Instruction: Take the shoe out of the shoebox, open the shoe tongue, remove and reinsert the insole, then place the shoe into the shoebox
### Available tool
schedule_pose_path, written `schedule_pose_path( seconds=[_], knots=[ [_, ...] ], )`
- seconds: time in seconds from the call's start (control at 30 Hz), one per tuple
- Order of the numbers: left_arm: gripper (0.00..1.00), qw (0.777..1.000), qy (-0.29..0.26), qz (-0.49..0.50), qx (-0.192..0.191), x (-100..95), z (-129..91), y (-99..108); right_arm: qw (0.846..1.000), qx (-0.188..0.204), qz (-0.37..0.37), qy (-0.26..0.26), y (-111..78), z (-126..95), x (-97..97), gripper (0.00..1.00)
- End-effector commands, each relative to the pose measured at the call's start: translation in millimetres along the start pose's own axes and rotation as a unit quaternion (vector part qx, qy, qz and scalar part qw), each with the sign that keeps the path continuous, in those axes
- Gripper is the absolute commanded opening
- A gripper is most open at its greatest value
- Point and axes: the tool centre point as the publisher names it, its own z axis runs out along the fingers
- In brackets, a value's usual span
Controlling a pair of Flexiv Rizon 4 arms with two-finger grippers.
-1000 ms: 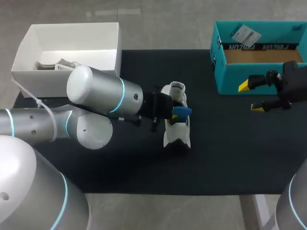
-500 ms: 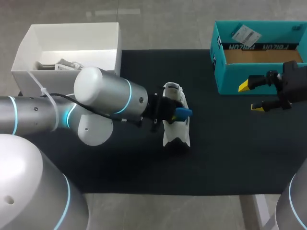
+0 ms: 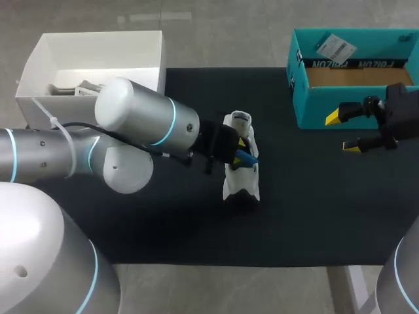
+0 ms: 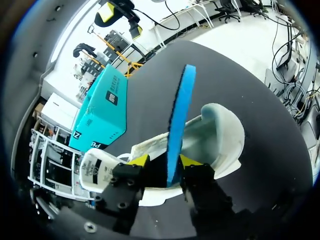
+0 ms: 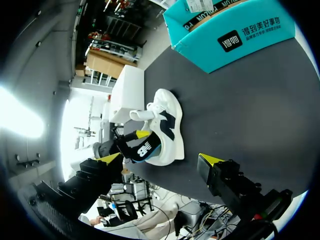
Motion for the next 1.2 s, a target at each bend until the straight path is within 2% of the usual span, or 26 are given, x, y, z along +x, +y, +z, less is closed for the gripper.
schedule_pose_path(
  seconds=[0.03, 0.1, 0.13, 0.4, 0.73, 1.0, 1.03, 1.07, 1.1, 1.2],
  knots=[
    [0.19, 1.0, 0.008, 0.002, 0.01, 1.7, -14.4, 0.7, 1.0, 0.0, 0.001, -0.002, -0.5, 0.7, 0.7, 1.0],
    [0.03, 1.0, 0.012, 0.002, 0.012, 3.1, -14.6, 0.6, 1.0, 0.0, 0.001, -0.002, -0.5, 0.7, 0.7, 1.0],
    [0.0, 1.0, 0.015, 0.002, 0.013, 4.7, -14.6, 0.4, 1.0, 0.0, 0.001, -0.002, -0.5, 0.7, 0.7, 1.0],
    [0.0, 0.999, 0.027, 0.023, 0.009, 17.8, -6.8, 3.2, 1.0, 0.0, 0.001, -0.002, -0.5, 0.7, 0.7, 1.0],
    [0.0, 0.995, -0.006, 0.099, -0.022, 12.0, 8.9, 14.2, 1.0, 0.0, 0.001, -0.002, -0.5, 0.7, 0.7, 1.0],
    [0.0, 0.994, -0.01, 0.101, -0.031, 10.0, 13.8, 19.6, 1.0, 0.0, 0.001, -0.002, -0.5, 0.7, 0.7, 1.0],
    [0.01, 0.995, -0.008, 0.092, -0.027, 9.7, 12.0, 18.1, 1.0, 0.0, 0.001, -0.002, -0.5, 0.7, 0.7, 1.0],
    [0.21, 0.996, -0.006, 0.087, -0.024, 9.1, 9.9, 16.3, 1.0, 0.0, 0.001, -0.002, -0.5, 0.7, 0.7, 1.0],
    [0.35, 0.996, -0.008, 0.087, -0.022, 8.4, 7.4, 14.5, 1.0, 0.0, 0.001, -0.002, -0.5, 0.7, 0.7, 1.0],
    [0.45, 0.997, -0.008, 0.08, -0.014, 6.9, -1.5, 9.6, 1.0, 0.0, 0.001, -0.002, -0.5, 0.7, 0.7, 1.0]
  ],
)
